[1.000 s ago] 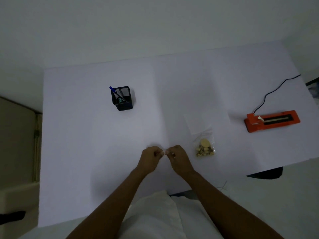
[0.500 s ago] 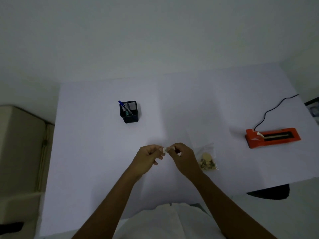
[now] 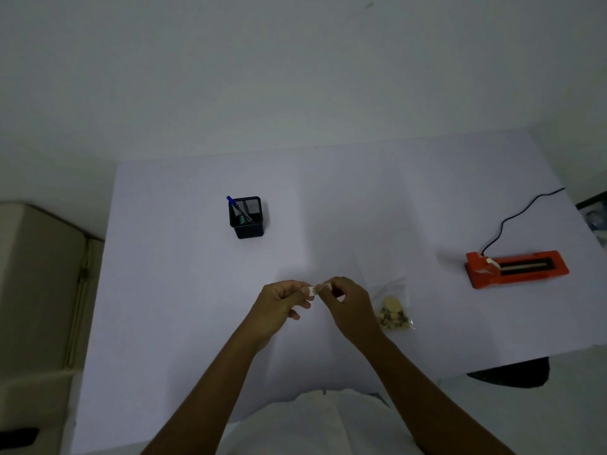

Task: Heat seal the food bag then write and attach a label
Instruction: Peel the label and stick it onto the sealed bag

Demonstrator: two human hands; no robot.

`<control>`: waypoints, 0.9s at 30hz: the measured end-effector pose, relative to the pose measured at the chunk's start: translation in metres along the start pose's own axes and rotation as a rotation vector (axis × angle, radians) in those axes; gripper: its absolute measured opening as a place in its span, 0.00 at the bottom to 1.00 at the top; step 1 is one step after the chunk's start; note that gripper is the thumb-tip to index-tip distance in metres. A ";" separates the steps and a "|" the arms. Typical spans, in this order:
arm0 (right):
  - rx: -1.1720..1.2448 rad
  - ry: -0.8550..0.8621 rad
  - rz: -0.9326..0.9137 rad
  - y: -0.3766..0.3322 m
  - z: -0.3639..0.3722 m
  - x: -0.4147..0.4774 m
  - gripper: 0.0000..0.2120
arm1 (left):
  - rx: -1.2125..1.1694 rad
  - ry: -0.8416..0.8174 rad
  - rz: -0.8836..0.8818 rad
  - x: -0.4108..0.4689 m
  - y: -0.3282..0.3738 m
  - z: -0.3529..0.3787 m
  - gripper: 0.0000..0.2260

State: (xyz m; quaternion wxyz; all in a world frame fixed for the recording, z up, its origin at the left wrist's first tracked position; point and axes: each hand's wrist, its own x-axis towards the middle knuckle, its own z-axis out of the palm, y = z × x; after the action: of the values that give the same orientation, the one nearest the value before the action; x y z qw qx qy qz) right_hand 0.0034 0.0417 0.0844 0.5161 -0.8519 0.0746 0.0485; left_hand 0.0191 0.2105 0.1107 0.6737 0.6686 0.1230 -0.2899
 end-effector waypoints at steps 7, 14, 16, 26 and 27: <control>0.037 0.101 0.038 -0.006 0.003 0.000 0.12 | 0.003 0.007 0.003 0.002 0.002 -0.003 0.08; 0.015 0.058 -0.070 -0.009 0.006 0.001 0.03 | 0.001 0.054 0.026 0.005 0.003 -0.004 0.07; 0.033 0.032 -0.060 -0.009 0.008 0.000 0.03 | -0.009 0.072 0.027 0.006 0.004 -0.004 0.07; 0.025 -0.029 -0.111 -0.013 0.010 0.006 0.09 | -0.026 0.055 0.027 0.011 0.004 -0.014 0.07; 0.028 -0.032 -0.118 -0.014 0.010 0.006 0.09 | -0.015 0.056 0.028 0.011 0.003 -0.015 0.06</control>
State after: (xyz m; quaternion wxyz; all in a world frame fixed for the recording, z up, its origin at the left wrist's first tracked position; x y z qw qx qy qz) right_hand 0.0121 0.0568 0.0914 0.5309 -0.8467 0.0167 0.0307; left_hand 0.0333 0.2221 0.1060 0.6789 0.6730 0.1344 -0.2609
